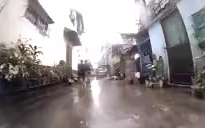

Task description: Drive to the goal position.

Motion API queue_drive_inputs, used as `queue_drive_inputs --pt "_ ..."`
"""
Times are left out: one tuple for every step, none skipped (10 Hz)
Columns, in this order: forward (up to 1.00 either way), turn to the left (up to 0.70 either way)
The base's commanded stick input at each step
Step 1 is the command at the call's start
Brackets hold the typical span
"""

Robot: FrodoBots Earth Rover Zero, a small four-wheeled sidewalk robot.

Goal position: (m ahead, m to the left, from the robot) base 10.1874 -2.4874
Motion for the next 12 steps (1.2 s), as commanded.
queue_drive_inputs --pt "0.99 0.0" --pt "0.99 0.0" --pt "0.99 0.0" --pt "0.99 0.0" --pt "0.99 0.0" --pt "0.99 0.0" --pt "0.99 0.0" --pt "0.99 0.0" --pt "0.99 0.0" --pt "0.99 0.0" --pt "0.99 0.0" --pt "0.99 0.0"
